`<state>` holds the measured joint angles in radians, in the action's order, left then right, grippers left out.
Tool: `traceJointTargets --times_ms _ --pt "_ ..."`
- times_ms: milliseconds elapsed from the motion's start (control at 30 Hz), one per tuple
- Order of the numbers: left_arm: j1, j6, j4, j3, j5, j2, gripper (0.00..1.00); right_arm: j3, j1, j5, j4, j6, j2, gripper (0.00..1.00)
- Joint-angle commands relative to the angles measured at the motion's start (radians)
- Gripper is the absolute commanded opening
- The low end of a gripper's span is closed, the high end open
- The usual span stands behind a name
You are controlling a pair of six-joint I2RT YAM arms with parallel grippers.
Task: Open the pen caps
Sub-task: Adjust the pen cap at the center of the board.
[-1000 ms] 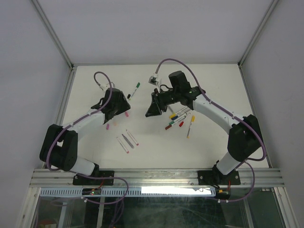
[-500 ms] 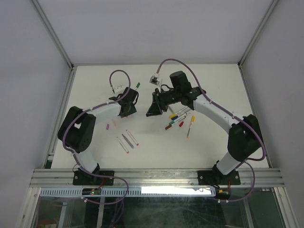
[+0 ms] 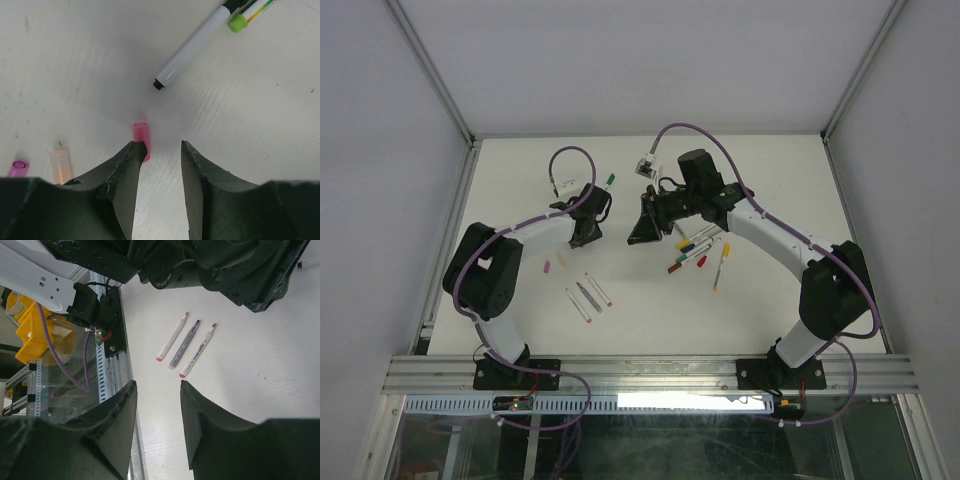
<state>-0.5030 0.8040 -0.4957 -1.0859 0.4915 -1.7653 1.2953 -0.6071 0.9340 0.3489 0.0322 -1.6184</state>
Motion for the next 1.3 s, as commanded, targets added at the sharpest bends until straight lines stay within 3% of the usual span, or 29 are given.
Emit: traceJointTargets --times_ms 0,400,1033,1267 --pt "-0.002 0.001 -0.004 -0.019 0.027 0.029 0.38 0.003 0.005 0.033 -0.042 0.009 0.035 0.43" --pt "-0.001 -0.032 -0.004 0.018 0.06 0.161 0.42 0.001 0.006 0.038 -0.046 0.012 0.032 0.43" --pt "0.01 -0.007 -0.021 0.005 0.055 -0.004 0.4 0.0 0.013 0.041 -0.047 0.014 0.034 0.43" --pt "0.011 0.0 -0.03 0.011 0.06 -0.011 0.32 0.0 0.018 0.042 -0.048 0.015 0.034 0.43"
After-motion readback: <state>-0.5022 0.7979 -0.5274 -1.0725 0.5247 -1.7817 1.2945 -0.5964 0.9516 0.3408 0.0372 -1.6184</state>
